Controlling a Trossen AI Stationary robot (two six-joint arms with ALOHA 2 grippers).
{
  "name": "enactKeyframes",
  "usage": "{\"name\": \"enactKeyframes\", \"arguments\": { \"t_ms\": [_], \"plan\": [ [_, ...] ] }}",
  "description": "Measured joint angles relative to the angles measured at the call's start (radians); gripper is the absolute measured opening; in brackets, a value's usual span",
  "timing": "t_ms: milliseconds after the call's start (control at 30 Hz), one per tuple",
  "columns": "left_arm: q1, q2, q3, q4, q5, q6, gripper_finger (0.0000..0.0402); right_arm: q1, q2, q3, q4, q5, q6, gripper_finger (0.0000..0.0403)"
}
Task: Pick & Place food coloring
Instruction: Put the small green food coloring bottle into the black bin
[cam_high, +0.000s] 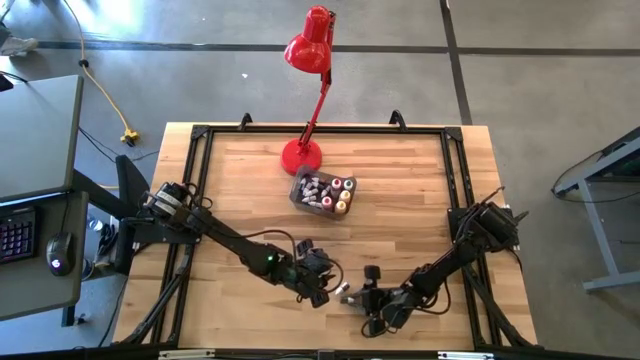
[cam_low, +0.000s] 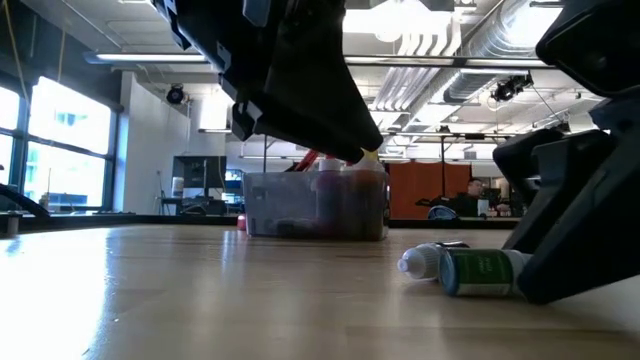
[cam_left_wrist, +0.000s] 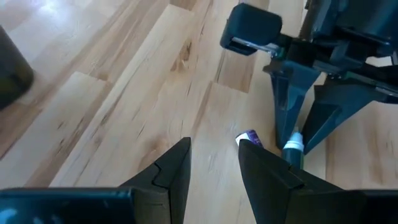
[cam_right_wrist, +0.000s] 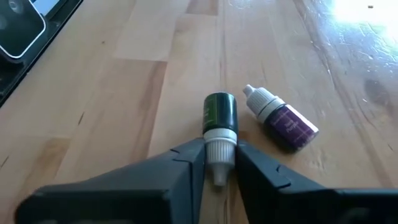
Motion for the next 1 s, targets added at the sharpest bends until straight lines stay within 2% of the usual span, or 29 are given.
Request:
{"name": "enactKeyframes", "arguments": {
  "t_ms": [200,300,433,500,633,700,867,933,1000],
  "plan": [
    [0.0,-0.002,0.038,-0.021,0.001,0.062,0.0133,-0.003,-0.006,-0.001,0.0,-0.019,-0.067,0.0058],
    [0.0,-0.025,0.083,-0.131,-0.002,0.061,0.0133,-0.007,-0.034,-0.004,-0.018,-0.043,-0.07,0.006],
    [0.0,-0.081,0.18,-0.441,-0.064,0.055,0.0133,-0.024,-0.108,-0.005,-0.02,-0.025,-0.12,0.0062],
    [-0.001,-0.114,0.241,-0.604,-0.118,0.053,0.0133,-0.049,-0.157,-0.003,-0.008,0.018,-0.179,0.006],
    [-0.001,-0.165,0.396,-0.905,-0.226,0.052,0.0133,-0.172,-0.274,-0.004,-0.007,0.081,-0.328,0.0061],
    [-0.001,-0.177,0.483,-1.037,-0.301,0.053,0.0133,-0.261,-0.326,-0.002,-0.015,0.017,-0.402,0.0066],
    [0.0,-0.185,0.637,-1.238,-0.445,0.053,0.0133,-0.552,-0.392,0.035,-0.074,-0.239,-0.511,0.0069],
    [0.0,-0.185,0.673,-1.302,-0.469,0.067,0.0133,-0.66,-0.399,0.099,-0.167,-0.326,-0.511,0.0069],
    [0.0,-0.185,0.689,-1.329,-0.487,0.084,0.0133,-0.749,-0.387,0.187,-0.338,-0.395,-0.507,0.007]
  ]
}}
